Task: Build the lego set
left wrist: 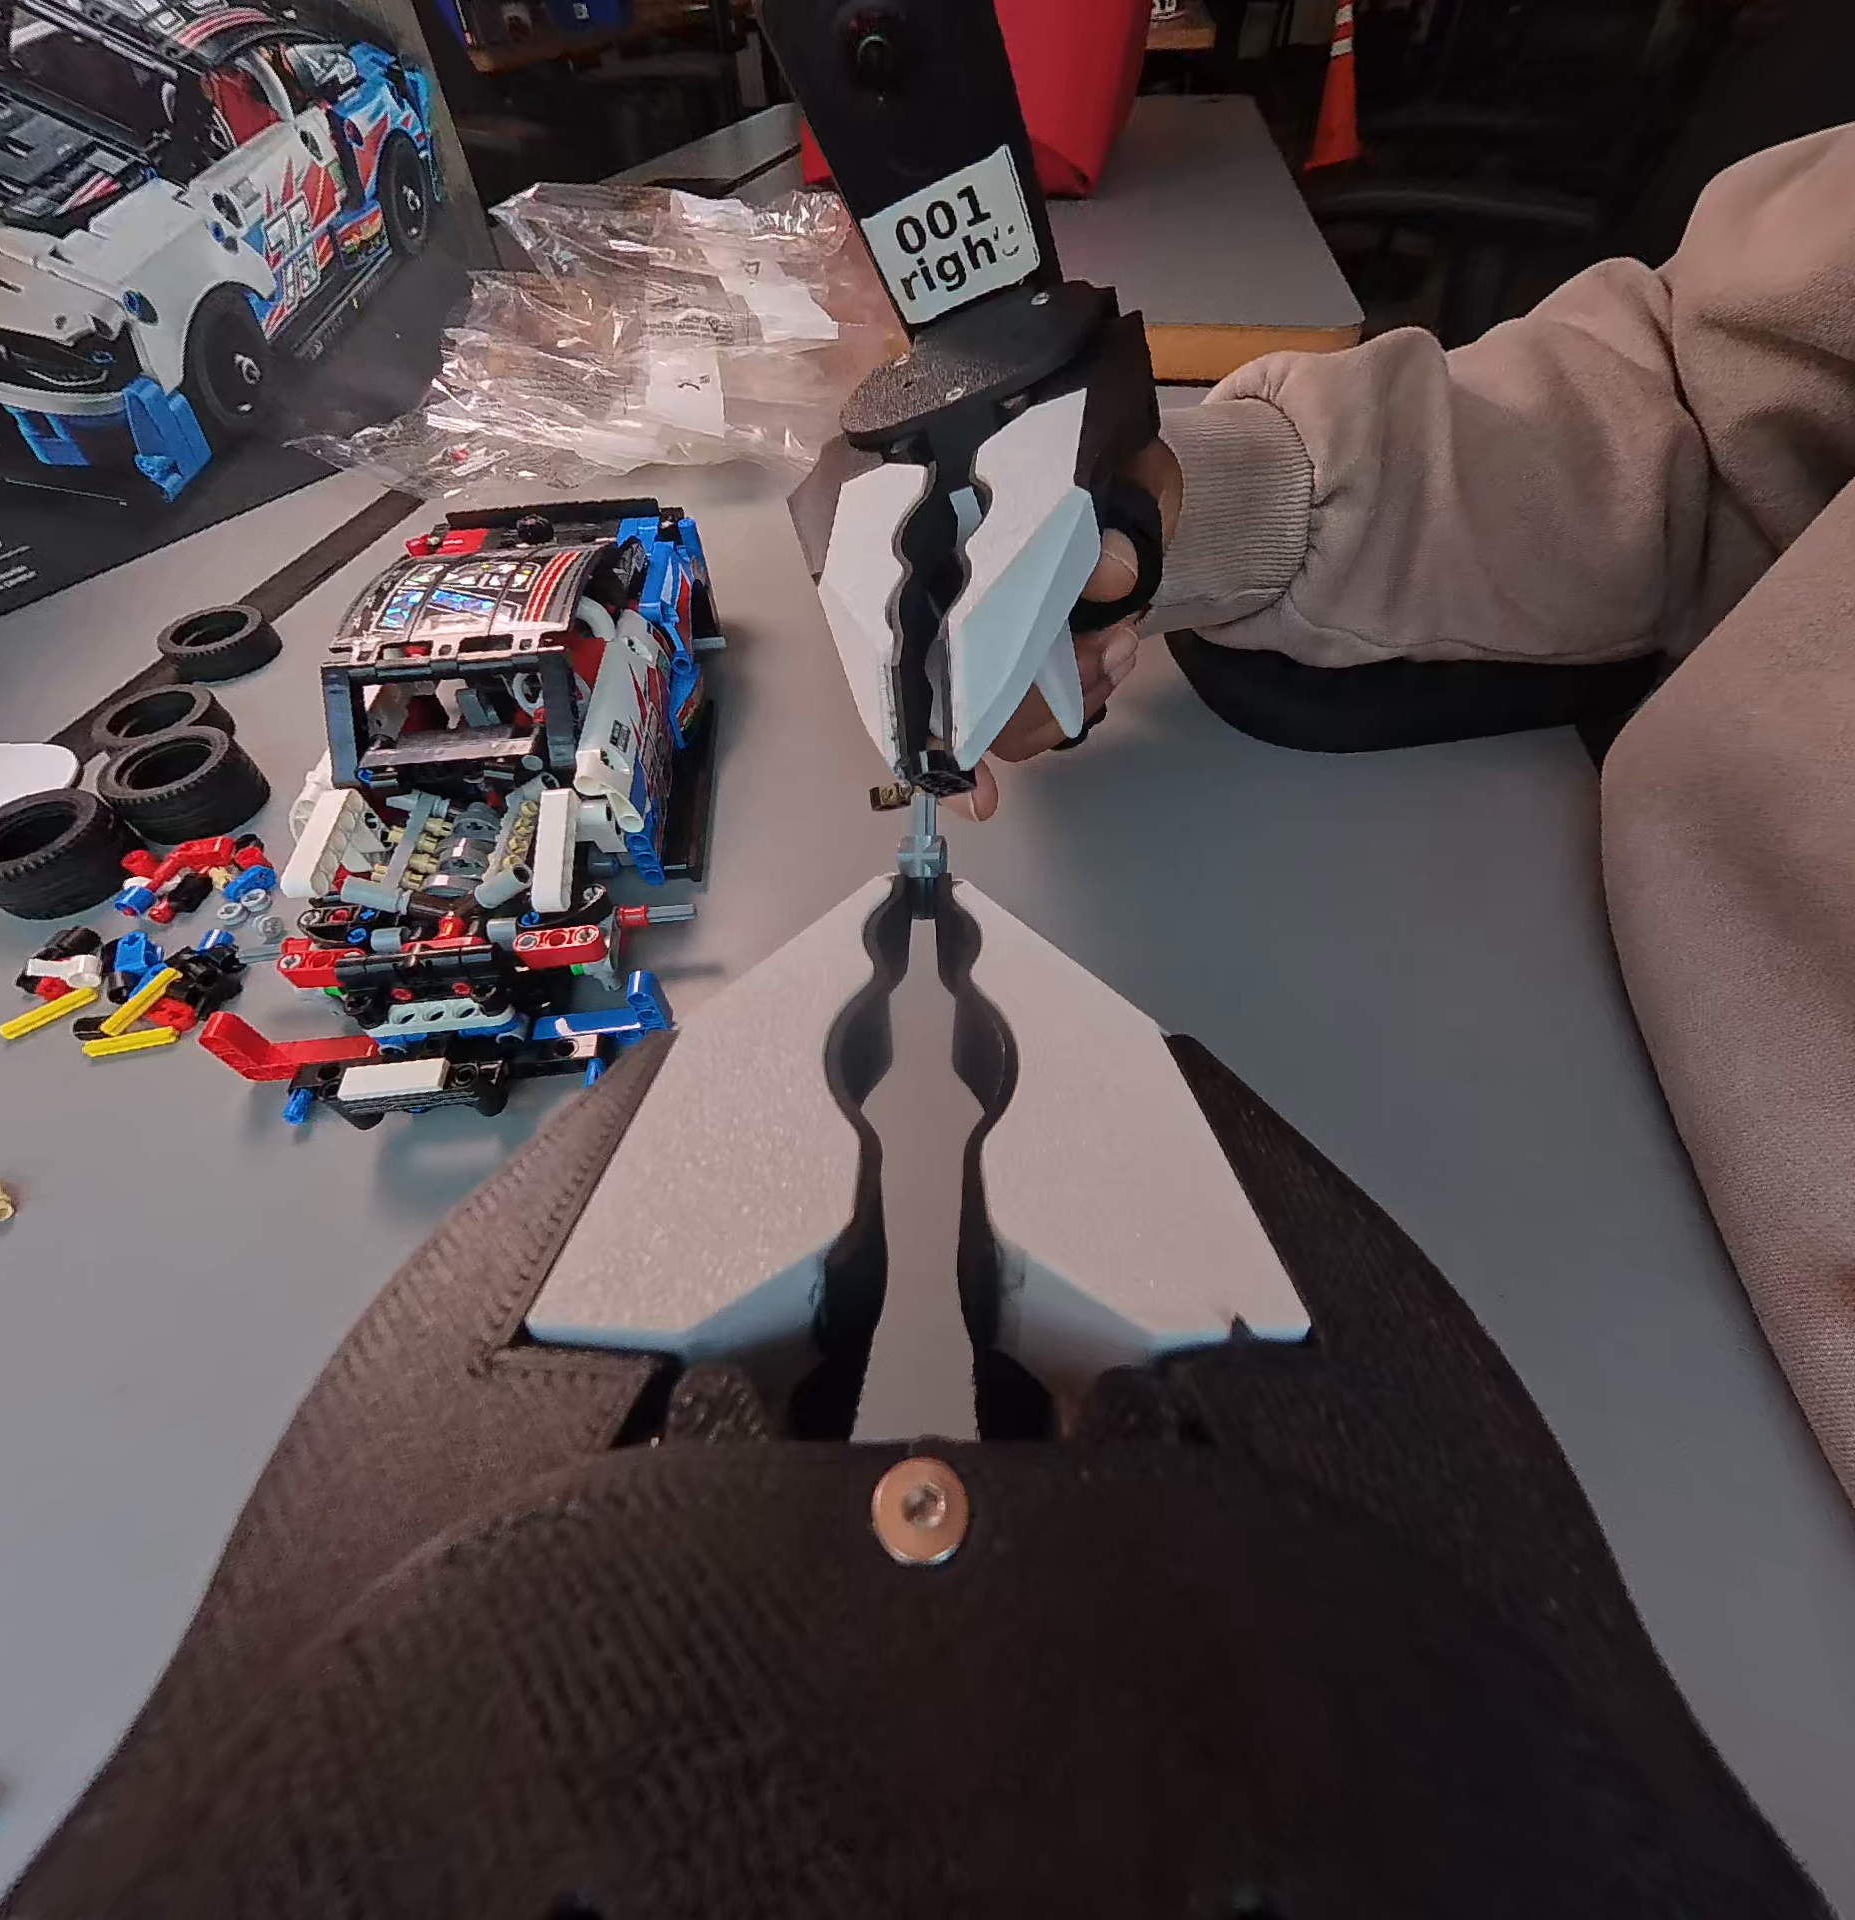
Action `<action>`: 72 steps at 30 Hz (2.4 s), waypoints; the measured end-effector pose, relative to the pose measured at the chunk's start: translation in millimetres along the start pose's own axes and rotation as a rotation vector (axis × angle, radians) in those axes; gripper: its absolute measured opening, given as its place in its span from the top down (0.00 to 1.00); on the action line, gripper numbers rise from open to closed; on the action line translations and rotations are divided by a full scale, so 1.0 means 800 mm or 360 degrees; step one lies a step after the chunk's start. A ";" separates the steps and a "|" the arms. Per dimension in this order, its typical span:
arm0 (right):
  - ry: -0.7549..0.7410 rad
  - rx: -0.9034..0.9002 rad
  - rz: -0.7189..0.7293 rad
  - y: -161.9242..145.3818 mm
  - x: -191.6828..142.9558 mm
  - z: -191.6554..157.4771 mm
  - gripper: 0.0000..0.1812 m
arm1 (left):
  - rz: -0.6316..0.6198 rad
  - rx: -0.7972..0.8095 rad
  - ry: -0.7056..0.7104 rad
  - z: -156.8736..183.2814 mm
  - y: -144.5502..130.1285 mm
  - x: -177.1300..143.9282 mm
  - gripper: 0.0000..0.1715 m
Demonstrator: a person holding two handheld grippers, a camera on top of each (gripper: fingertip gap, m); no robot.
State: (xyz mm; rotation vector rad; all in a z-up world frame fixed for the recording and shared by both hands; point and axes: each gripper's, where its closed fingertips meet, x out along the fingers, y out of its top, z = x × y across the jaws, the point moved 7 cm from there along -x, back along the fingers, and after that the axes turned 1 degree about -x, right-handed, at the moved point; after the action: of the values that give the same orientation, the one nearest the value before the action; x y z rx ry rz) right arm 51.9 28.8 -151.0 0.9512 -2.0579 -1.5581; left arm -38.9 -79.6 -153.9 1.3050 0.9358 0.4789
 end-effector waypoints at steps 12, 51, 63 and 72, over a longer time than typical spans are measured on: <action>-0.0122 -0.0247 -0.0146 -0.007 0.007 -0.004 0.97 | -0.0073 -0.0007 -0.0042 0.001 -0.007 0.004 0.99; -0.0316 -0.0526 -0.0441 -0.012 0.013 -0.016 0.97 | -0.0040 0.0153 0.0051 0.006 -0.011 0.011 0.99; -0.0369 -0.0542 -0.0348 -0.004 0.014 -0.015 0.97 | 0.0149 0.0140 0.0051 -0.002 -0.005 0.005 0.99; -0.0325 -0.0568 0.0175 0.045 0.003 -0.041 0.76 | 0.0827 0.0144 0.0006 0.008 0.039 -0.032 0.98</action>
State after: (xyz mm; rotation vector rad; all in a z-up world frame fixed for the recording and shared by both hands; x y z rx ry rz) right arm 61.8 10.0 -107.4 0.5599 -1.8311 -1.9421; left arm -42.0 -95.2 -116.1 1.6348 0.6181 0.8455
